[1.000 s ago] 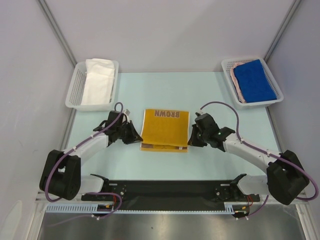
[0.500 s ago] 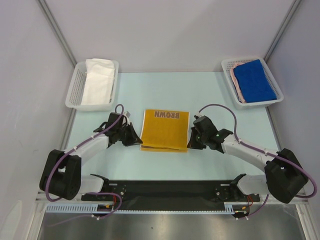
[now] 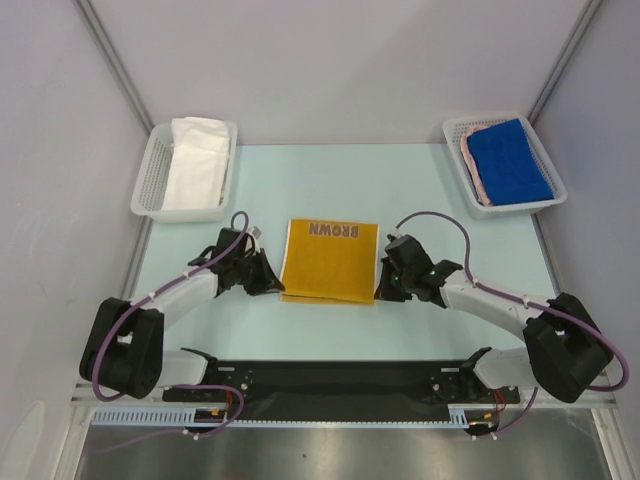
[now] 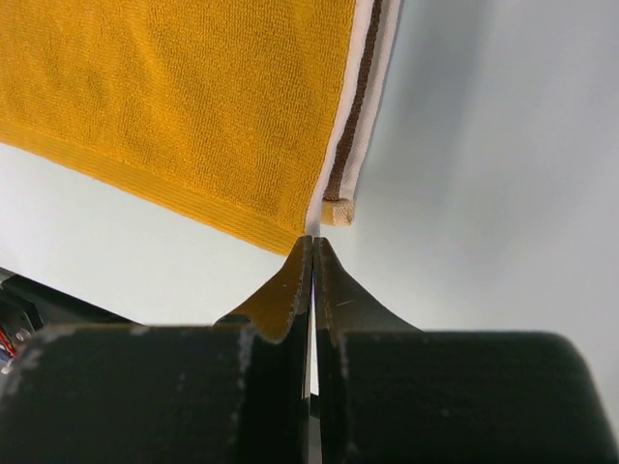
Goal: Fold and stack the towels
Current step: Fold the towel
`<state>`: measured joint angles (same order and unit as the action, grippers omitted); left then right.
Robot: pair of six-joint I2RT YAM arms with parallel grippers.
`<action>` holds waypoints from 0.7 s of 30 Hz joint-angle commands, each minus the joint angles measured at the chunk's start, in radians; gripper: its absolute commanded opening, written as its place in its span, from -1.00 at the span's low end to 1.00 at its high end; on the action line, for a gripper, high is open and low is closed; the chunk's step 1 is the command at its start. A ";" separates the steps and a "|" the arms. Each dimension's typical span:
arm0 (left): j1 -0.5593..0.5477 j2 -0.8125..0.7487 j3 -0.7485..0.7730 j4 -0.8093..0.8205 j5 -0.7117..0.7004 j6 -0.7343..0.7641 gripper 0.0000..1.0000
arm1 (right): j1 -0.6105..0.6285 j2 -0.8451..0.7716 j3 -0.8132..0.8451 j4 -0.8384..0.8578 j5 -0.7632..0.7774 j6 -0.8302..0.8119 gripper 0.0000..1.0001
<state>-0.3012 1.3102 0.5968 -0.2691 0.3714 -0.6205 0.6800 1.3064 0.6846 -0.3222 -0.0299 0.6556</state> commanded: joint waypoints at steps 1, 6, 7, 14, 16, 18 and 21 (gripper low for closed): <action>-0.006 0.006 -0.015 0.024 0.009 0.016 -0.99 | 0.007 0.016 -0.013 0.021 0.018 0.009 -1.00; -0.006 0.004 -0.023 0.028 0.014 0.010 -0.99 | 0.012 0.016 -0.013 0.025 0.019 0.012 -1.00; -0.006 0.001 -0.020 0.027 0.012 0.011 -0.99 | 0.012 0.013 -0.011 0.018 0.021 0.012 -1.00; -0.006 -0.011 -0.015 0.002 0.006 0.018 -0.99 | 0.012 -0.007 -0.006 -0.001 0.030 0.010 -1.00; -0.006 -0.019 -0.020 0.004 0.003 0.016 -1.00 | 0.012 -0.019 -0.011 0.000 0.030 0.012 -1.00; -0.006 -0.025 -0.025 0.005 0.003 0.013 -0.99 | 0.013 -0.027 -0.017 -0.002 0.030 0.016 -1.00; -0.006 -0.028 -0.026 0.004 0.004 0.011 -0.99 | 0.015 -0.030 -0.020 -0.002 0.030 0.016 -1.00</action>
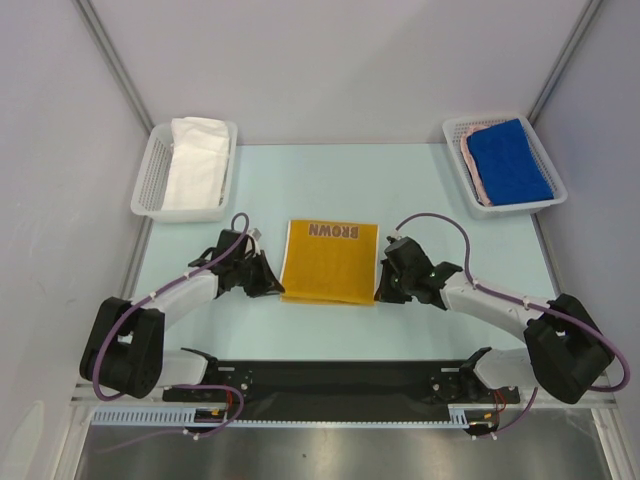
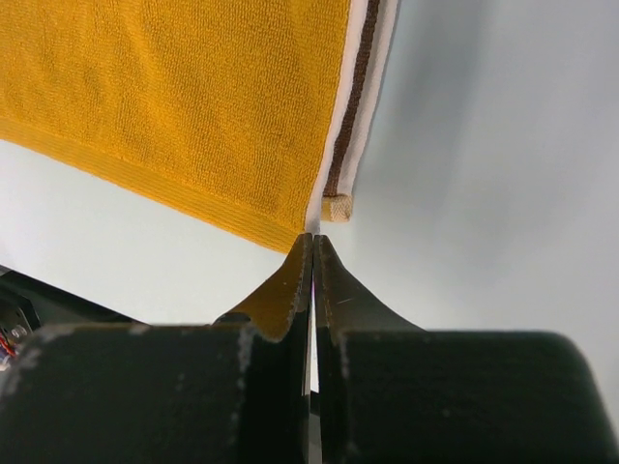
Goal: Fold and stack the towels
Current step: Fold the towel
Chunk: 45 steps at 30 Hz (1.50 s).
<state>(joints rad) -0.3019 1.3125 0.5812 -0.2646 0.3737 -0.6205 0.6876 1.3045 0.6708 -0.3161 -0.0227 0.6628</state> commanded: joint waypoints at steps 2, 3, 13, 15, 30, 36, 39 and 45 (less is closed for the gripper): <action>-0.005 -0.035 -0.014 0.002 0.001 0.010 -0.99 | 0.007 -0.028 -0.010 -0.003 0.023 0.012 -1.00; -0.005 -0.033 -0.015 0.002 0.002 0.010 -1.00 | 0.006 -0.028 -0.013 -0.001 0.023 0.012 -1.00; -0.005 -0.045 -0.038 0.011 0.002 0.005 -0.99 | 0.013 -0.022 -0.031 0.012 0.023 0.021 -1.00; -0.005 -0.039 -0.044 0.016 0.004 0.005 -0.99 | 0.015 -0.014 -0.033 0.020 0.023 0.023 -1.00; -0.006 -0.021 -0.009 0.016 0.007 0.008 -0.99 | 0.015 0.006 -0.007 0.016 0.023 0.012 -1.00; -0.006 -0.093 0.054 -0.057 -0.001 0.013 -0.99 | 0.013 -0.034 0.050 -0.040 0.063 -0.003 -1.00; -0.006 -0.125 0.071 -0.087 -0.002 0.015 -0.99 | 0.012 -0.053 0.069 -0.061 0.070 -0.008 -1.00; -0.006 -0.144 0.046 -0.090 -0.001 0.015 -0.99 | 0.015 -0.068 0.055 -0.064 0.069 0.003 -1.00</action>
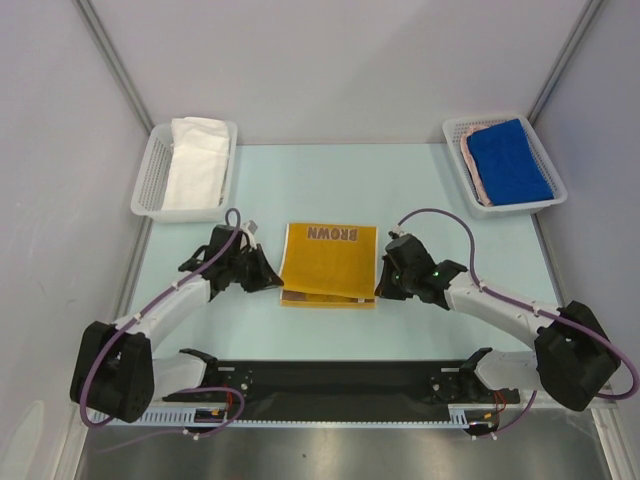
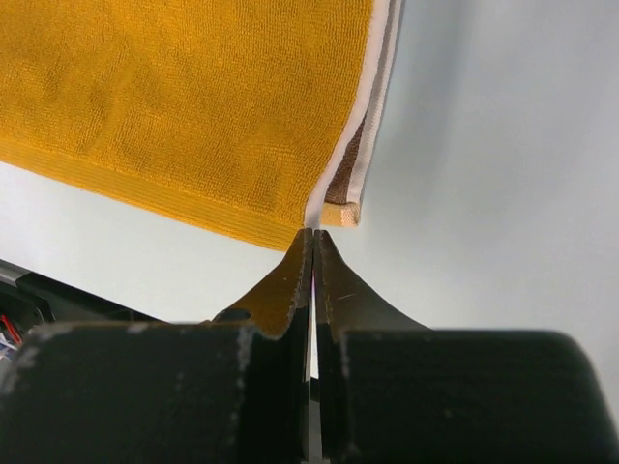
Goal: Fold and stack the towels
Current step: Fold the towel
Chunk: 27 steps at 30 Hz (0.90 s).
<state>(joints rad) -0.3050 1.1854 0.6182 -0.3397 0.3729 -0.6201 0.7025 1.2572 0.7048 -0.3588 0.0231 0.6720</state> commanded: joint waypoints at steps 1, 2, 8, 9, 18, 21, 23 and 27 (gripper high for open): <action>-0.003 -0.009 0.002 -0.002 0.003 0.014 -0.99 | 0.000 -0.019 0.015 -0.019 0.021 -0.005 -1.00; -0.003 -0.004 -0.014 0.004 0.006 0.011 -0.99 | 0.002 -0.016 0.009 -0.013 0.020 -0.002 -1.00; -0.003 0.019 -0.063 0.045 0.011 0.005 -0.99 | 0.005 -0.009 -0.041 0.017 0.008 0.014 -1.00; -0.003 0.022 -0.069 0.053 0.012 0.006 -0.99 | 0.003 -0.007 -0.045 0.021 0.006 0.015 -1.00; -0.005 0.112 -0.121 0.137 0.012 0.000 -1.00 | 0.026 0.048 -0.079 0.075 -0.011 0.029 -1.00; -0.006 0.120 -0.130 0.149 0.015 -0.003 -0.99 | 0.032 0.062 -0.085 0.086 -0.011 0.031 -1.00; -0.008 0.123 -0.130 0.149 0.015 -0.001 -0.99 | 0.032 0.071 -0.090 0.093 -0.012 0.028 -1.00; -0.008 0.126 -0.130 0.149 0.014 0.003 -0.99 | 0.032 0.088 -0.100 0.109 -0.012 0.029 -1.00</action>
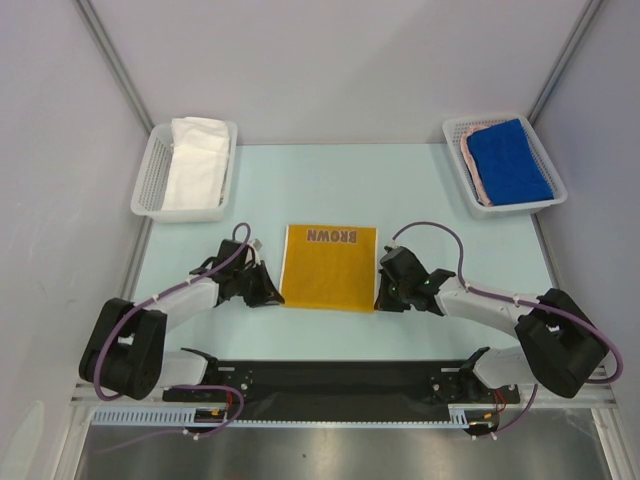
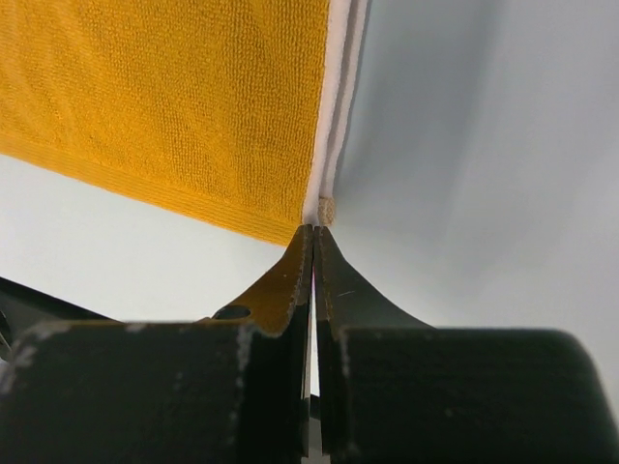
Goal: Fold and stack the towels
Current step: Fold the towel
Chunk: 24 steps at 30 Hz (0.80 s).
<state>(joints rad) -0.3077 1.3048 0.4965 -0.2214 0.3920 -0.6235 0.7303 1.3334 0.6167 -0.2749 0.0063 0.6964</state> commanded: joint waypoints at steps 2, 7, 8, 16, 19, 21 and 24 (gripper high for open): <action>-0.007 0.014 -0.012 0.030 -0.007 0.008 -0.94 | 0.004 0.015 -0.015 0.025 0.008 0.008 -1.00; -0.007 0.024 -0.016 0.030 -0.013 0.011 -0.85 | -0.002 0.007 -0.011 0.014 0.012 0.002 -1.00; -0.007 0.022 -0.015 0.028 -0.015 0.010 -0.84 | -0.005 0.001 -0.009 0.010 0.014 -0.001 -1.00; -0.007 -0.028 0.022 -0.032 -0.021 0.018 -0.98 | -0.048 -0.048 0.015 -0.032 0.006 -0.024 -1.00; -0.008 -0.044 0.030 -0.052 -0.019 0.019 -0.99 | -0.051 -0.056 0.023 -0.038 0.006 -0.028 -1.00; -0.010 -0.042 0.025 -0.052 -0.022 0.018 -0.99 | -0.049 -0.047 0.015 -0.034 0.006 -0.026 -1.00; -0.017 -0.027 0.001 -0.019 -0.013 0.004 -0.99 | -0.049 -0.031 -0.006 -0.009 0.004 -0.018 -1.00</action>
<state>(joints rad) -0.3161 1.2884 0.4976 -0.2485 0.3958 -0.6224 0.6895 1.2995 0.6128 -0.2779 -0.0090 0.6952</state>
